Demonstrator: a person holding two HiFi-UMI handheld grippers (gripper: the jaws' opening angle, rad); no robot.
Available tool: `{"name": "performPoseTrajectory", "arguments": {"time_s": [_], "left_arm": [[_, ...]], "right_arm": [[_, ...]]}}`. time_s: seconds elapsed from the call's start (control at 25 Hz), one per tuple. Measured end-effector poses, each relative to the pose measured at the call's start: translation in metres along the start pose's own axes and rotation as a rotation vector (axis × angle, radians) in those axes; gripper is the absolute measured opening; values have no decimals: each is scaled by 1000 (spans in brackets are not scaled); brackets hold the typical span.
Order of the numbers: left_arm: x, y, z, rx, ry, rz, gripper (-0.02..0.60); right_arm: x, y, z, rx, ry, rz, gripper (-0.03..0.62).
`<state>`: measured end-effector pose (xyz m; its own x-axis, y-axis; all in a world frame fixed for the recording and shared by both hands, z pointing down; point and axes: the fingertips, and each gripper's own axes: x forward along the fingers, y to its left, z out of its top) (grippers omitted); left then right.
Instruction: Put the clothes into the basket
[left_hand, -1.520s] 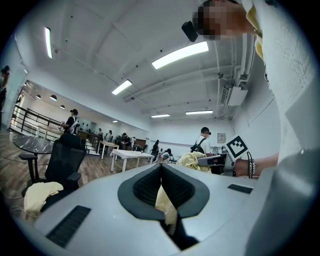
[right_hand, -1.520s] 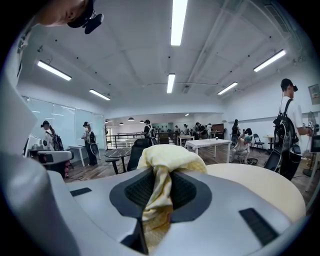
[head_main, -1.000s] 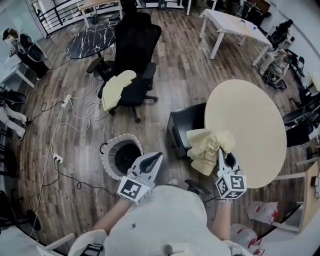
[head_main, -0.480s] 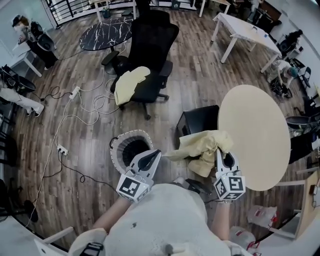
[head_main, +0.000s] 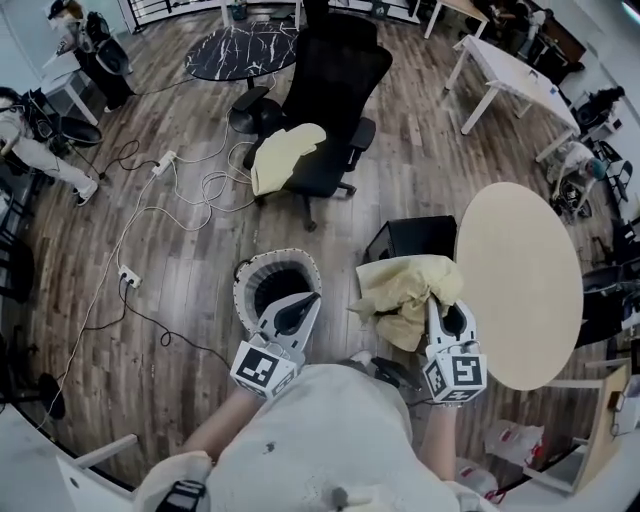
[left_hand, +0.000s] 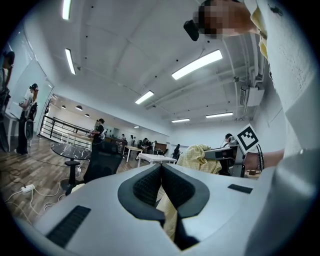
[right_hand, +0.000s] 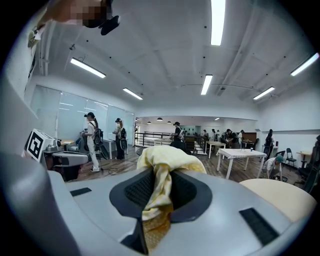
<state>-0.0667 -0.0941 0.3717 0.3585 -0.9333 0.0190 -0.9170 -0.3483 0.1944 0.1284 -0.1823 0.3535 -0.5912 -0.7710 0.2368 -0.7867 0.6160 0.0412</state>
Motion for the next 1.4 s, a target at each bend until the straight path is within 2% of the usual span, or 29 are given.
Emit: {"name": "performPoseTrajectory", "arguments": {"time_s": [0.48,0.8,1.4], "left_arm": [[-89,63,-6,-8,-1,99,20],[-136,83,-11,-4,-18,182,20],[-198,116,-20,-26,-42,419,20]], "right_arm": [[31,103,2,-29,2,109,84],[43,160,0,-61,4,220,84],[86,233,-11,-133,35,445,84]]}}
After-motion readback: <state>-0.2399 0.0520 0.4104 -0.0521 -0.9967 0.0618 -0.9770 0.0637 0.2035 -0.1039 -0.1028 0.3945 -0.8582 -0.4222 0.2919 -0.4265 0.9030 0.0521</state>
